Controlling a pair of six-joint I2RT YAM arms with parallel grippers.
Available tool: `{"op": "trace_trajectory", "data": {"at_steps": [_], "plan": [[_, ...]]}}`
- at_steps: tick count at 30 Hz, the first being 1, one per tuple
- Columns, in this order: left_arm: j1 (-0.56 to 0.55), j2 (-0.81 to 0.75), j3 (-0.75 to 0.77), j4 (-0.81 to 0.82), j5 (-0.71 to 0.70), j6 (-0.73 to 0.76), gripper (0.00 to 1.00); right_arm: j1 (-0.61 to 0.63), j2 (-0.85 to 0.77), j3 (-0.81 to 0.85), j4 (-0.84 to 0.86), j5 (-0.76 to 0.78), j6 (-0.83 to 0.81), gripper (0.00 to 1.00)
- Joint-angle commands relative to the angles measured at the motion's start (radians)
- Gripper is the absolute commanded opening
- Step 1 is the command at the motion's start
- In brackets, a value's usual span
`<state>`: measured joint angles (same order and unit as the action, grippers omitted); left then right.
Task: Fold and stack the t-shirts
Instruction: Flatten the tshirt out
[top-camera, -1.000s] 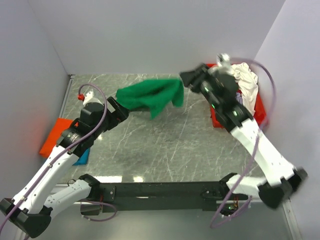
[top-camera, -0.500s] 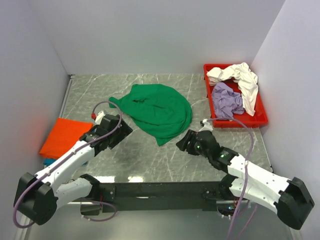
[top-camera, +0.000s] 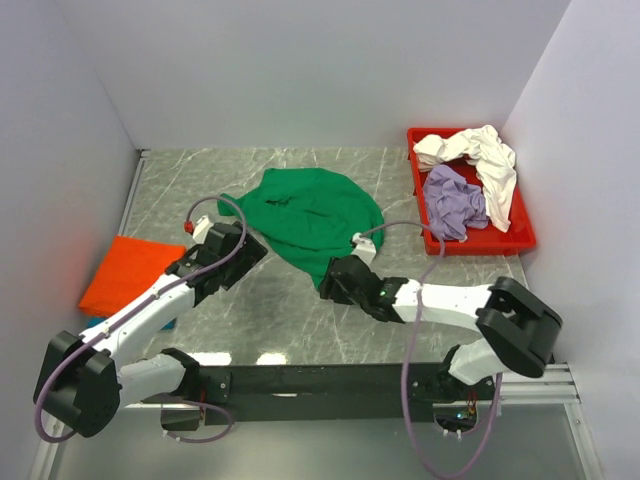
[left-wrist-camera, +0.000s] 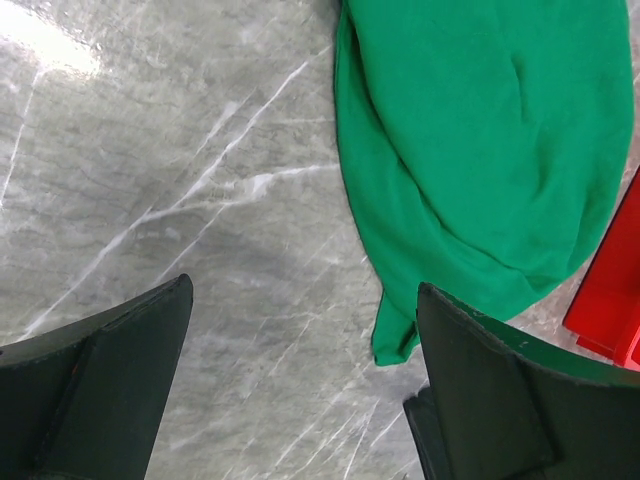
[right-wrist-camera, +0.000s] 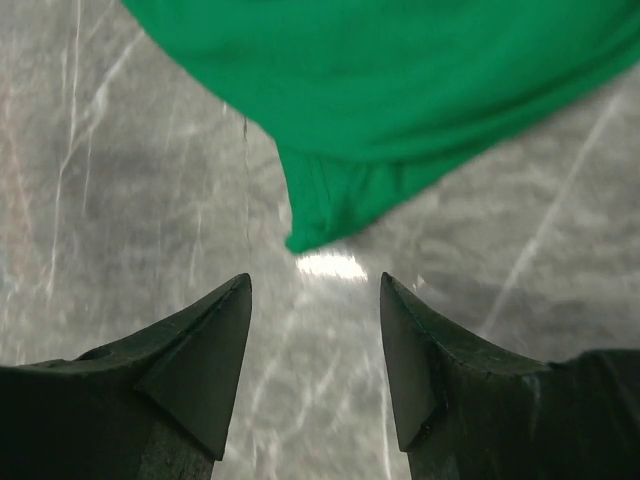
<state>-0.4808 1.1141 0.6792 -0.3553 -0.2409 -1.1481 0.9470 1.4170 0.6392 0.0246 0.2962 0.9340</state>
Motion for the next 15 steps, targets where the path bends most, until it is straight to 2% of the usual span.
{"op": "trace_trajectory", "data": {"at_steps": [1, 9, 12, 13, 14, 15], "plan": [[0.007, -0.023, 0.039, 0.024, -0.029, -0.007, 0.99, 0.012, 0.066, 0.088, 0.023, 0.095, -0.014, 0.61], [0.013, -0.013, 0.039, 0.044, -0.058, 0.011, 0.99, 0.033, 0.249, 0.198, -0.057, 0.13, -0.029, 0.6], [0.013, -0.008, 0.042, 0.061, -0.078, 0.028, 1.0, 0.033, 0.286, 0.226, -0.086, 0.143, -0.038, 0.47], [0.013, -0.007, 0.04, 0.071, -0.078, 0.034, 0.99, 0.033, 0.289, 0.231, -0.097, 0.15, -0.043, 0.39], [0.013, -0.007, 0.036, 0.082, -0.075, 0.051, 0.99, 0.033, 0.28, 0.24, -0.113, 0.156, -0.044, 0.2], [0.013, -0.007, 0.031, 0.107, -0.075, 0.056, 1.0, 0.033, 0.267, 0.241, -0.156, 0.164, -0.046, 0.09]]}}
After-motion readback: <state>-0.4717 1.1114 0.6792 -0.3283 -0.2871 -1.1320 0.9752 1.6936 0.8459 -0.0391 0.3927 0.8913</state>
